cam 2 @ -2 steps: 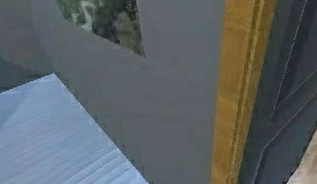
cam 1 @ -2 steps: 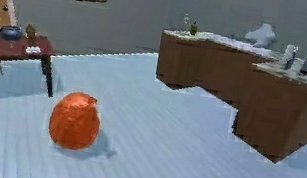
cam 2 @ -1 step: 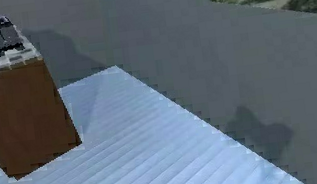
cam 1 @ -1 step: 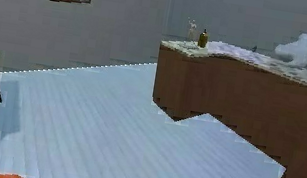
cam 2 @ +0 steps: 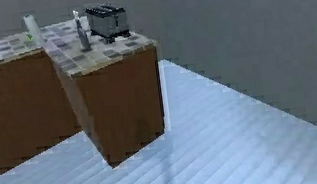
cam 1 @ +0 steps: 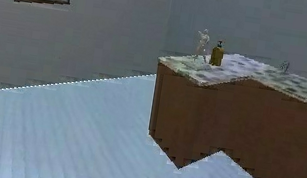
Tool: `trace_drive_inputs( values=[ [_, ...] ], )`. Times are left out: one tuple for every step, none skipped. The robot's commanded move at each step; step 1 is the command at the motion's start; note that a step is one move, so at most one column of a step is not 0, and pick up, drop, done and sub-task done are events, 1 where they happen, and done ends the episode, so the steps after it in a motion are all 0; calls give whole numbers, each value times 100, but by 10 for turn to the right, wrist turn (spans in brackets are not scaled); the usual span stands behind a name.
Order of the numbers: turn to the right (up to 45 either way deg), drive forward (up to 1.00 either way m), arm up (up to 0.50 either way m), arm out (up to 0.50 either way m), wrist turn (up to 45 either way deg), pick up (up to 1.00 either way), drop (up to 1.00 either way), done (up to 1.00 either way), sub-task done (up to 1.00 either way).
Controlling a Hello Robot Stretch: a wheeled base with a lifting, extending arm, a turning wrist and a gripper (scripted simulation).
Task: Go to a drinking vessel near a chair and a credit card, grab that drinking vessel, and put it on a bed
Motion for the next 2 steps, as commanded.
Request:
trace_drive_inputs(
  values=[
    [-300,0,0,0,0,0,0,0,0],
    [0,65,0,0,0,0,0,0,0]
  ],
)
